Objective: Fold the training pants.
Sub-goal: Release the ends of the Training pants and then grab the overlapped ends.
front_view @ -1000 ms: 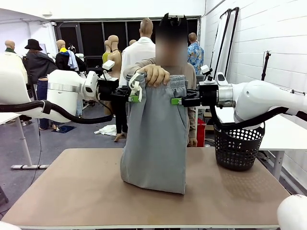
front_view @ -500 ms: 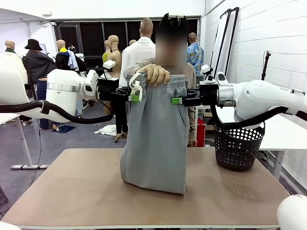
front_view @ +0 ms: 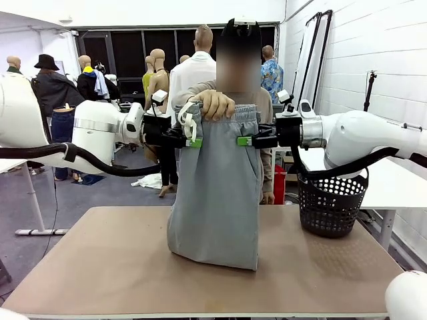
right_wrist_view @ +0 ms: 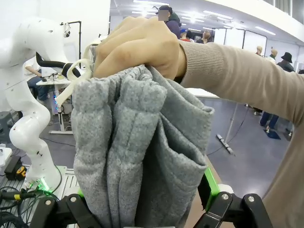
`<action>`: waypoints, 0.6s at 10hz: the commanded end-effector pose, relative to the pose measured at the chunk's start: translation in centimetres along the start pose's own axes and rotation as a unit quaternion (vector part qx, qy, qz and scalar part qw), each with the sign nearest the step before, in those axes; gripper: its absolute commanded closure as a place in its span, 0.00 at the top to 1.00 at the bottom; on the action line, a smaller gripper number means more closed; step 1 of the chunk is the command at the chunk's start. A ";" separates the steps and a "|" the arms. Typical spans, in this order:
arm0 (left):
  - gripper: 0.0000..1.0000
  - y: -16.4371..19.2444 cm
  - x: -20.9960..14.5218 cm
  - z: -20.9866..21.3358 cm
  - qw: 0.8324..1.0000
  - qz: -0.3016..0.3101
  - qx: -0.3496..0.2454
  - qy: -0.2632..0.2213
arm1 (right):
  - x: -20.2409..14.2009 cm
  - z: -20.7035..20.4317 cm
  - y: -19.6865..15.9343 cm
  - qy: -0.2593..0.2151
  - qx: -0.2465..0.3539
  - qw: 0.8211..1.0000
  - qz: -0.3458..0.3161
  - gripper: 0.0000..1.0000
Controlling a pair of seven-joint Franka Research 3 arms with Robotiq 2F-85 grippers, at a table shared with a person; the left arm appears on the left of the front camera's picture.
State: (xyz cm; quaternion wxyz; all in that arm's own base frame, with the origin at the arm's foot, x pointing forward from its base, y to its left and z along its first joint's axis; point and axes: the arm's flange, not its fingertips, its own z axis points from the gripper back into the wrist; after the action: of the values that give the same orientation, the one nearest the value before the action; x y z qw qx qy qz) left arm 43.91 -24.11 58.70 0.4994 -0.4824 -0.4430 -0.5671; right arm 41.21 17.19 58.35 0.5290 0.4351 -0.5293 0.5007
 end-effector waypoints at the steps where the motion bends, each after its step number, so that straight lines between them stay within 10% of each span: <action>1: 1.00 0.6 0.1 -0.8 1.000 -0.010 0.009 -0.001 | 0.2 -0.9 -0.9 0.011 0.006 1.000 0.008 1.00; 6: 0.88 0.6 0.3 -0.6 0.998 -0.045 0.034 -0.032 | 0.5 -1.1 -0.8 0.019 0.013 1.000 0.020 0.94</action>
State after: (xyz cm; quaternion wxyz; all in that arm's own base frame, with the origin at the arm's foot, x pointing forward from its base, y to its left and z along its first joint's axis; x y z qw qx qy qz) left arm 44.45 -24.36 58.96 0.4907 -0.4685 -0.4689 -0.5656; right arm 41.51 17.73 58.56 0.5243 0.4388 -0.5208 0.5111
